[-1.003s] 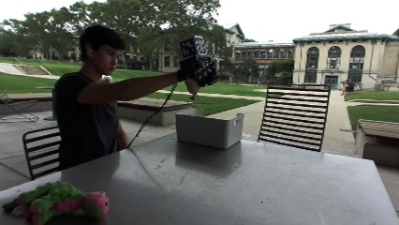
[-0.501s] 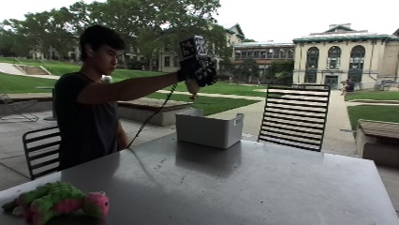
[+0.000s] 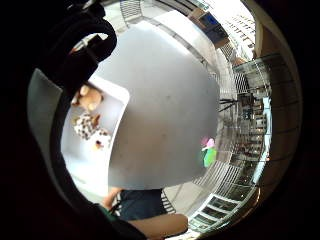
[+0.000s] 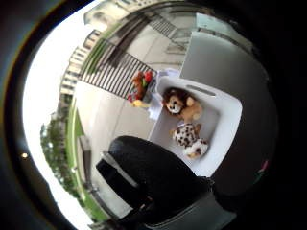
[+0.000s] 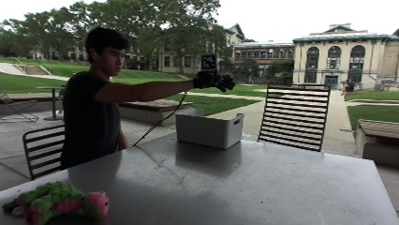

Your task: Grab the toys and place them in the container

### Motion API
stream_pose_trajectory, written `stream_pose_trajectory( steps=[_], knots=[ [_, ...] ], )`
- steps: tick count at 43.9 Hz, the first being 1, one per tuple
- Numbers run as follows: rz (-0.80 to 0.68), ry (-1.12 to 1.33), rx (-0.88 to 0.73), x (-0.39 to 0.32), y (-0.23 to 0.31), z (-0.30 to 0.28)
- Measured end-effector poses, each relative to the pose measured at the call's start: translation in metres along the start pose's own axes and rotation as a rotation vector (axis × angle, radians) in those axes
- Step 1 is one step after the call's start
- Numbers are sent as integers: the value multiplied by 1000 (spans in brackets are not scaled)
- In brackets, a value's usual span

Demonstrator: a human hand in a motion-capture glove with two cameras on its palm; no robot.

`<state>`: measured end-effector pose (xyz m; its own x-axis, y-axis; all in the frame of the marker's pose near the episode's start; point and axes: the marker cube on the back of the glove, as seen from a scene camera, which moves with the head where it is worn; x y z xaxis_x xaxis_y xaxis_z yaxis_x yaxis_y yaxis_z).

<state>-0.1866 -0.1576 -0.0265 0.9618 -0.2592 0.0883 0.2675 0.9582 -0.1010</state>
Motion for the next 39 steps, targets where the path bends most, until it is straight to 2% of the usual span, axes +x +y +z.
stream_pose_trajectory(
  steps=[7, 13, 19, 39],
  knots=[
    [52, 129, 37, -6, 40, -13],
    [92, 131, 46, 44, 79, -20],
    [211, 161, 42, 130, 114, -17],
    [415, 248, 29, 382, 279, 14]
  ],
)
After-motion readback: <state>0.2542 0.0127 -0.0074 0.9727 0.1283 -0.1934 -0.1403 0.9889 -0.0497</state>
